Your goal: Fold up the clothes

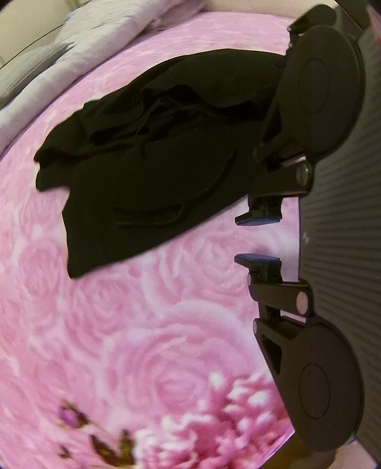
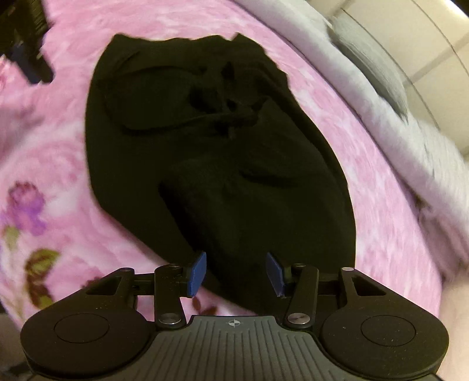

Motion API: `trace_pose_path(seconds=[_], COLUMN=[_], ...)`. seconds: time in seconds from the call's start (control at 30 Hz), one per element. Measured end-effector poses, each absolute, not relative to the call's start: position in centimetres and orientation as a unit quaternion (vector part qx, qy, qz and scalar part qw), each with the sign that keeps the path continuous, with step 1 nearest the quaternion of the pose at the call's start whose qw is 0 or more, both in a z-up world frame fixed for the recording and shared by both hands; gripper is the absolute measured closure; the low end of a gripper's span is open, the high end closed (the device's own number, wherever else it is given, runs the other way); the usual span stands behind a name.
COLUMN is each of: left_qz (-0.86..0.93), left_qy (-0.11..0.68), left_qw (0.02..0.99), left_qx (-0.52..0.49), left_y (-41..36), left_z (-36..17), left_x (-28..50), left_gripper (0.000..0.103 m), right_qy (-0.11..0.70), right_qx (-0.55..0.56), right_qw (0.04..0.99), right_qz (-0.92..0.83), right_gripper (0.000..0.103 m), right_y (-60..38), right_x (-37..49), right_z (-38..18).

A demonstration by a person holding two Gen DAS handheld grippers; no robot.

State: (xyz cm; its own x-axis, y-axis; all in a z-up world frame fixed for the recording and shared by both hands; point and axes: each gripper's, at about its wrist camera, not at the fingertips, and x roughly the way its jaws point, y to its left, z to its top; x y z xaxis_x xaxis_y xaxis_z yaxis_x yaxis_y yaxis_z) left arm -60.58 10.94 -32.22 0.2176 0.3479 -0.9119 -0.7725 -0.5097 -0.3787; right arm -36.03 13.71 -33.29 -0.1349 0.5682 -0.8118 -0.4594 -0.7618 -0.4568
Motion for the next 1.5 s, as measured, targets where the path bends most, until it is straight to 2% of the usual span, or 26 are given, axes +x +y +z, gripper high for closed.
trace_pose_path(seconds=[0.17, 0.23, 0.27, 0.3, 0.33, 0.5, 0.6, 0.7, 0.87, 0.9, 0.97, 1.13, 1.4, 1.5], left_qz=[0.604, 0.603, 0.603, 0.603, 0.603, 0.61, 0.612, 0.612, 0.616, 0.616, 0.61, 0.621, 0.697, 0.712], left_qy=[0.149, 0.142, 0.136, 0.13, 0.124, 0.084, 0.056, 0.029, -0.006, -0.011, -0.01, -0.018, -0.082, -0.073], left_qw=[0.458, 0.455, 0.452, 0.45, 0.447, 0.435, 0.418, 0.399, 0.385, 0.386, 0.404, 0.465, 0.535, 0.52], left_qx=[-0.635, -0.639, -0.643, -0.646, -0.649, -0.657, -0.669, -0.682, -0.688, -0.686, -0.682, -0.631, -0.471, -0.466], left_y=[10.7, 10.8, 11.0, 11.1, 11.3, 12.4, 13.0, 13.5, 14.5, 14.7, 15.3, 17.5, 17.2, 15.0], left_z=[-33.0, -33.4, -33.5, -33.6, -33.7, -34.4, -35.3, -36.6, -38.0, -38.2, -38.2, -34.6, -22.0, -21.4], left_x=[-60.1, -59.6, -59.4, -59.3, -59.1, -58.3, -58.1, -57.7, -57.0, -56.8, -56.5, -57.2, -65.5, -69.0], left_gripper=[0.086, 0.086, 0.085, 0.085, 0.084, 0.079, 0.078, 0.078, 0.077, 0.082, 0.102, 0.103, 0.103, 0.103], right_qy=[-0.122, -0.125, -0.102, -0.05, 0.012, 0.327, 0.415, 0.458, 0.464, 0.464, 0.466, 0.452, 0.431, 0.45], right_qx=[-0.56, -0.561, -0.558, -0.542, -0.518, -0.308, -0.21, -0.181, -0.202, -0.206, -0.209, -0.196, -0.022, 0.033], right_qw=[0.315, 0.305, 0.305, 0.316, 0.332, 0.449, 0.495, 0.493, 0.463, 0.456, 0.442, 0.432, 0.513, 0.552], right_qz=[0.757, 0.759, 0.765, 0.777, 0.788, 0.773, 0.734, 0.717, 0.728, 0.731, 0.738, 0.755, 0.742, 0.701], right_gripper=[0.054, 0.055, 0.063, 0.079, 0.098, 0.1, 0.1, 0.1, 0.099, 0.099, 0.099, 0.101, 0.101, 0.101], right_y=[14.1, 14.8, 15.5, 16.8, 18.3, 27.9, 31.8, 34.0, 34.0, 33.7, 33.5, 34.5, 35.2, 32.8], right_x=[-36.9, -37.2, -37.2, -36.7, -35.9, -29.0, -24.3, -21.8, -21.8, -22.0, -22.7, -23.7, -18.1, -14.1], right_z=[-35.7, -36.5, -36.5, -35.8, -34.9, -28.9, -27.8, -28.6, -30.2, -30.4, -31.0, -29.1, -19.6, -17.5])
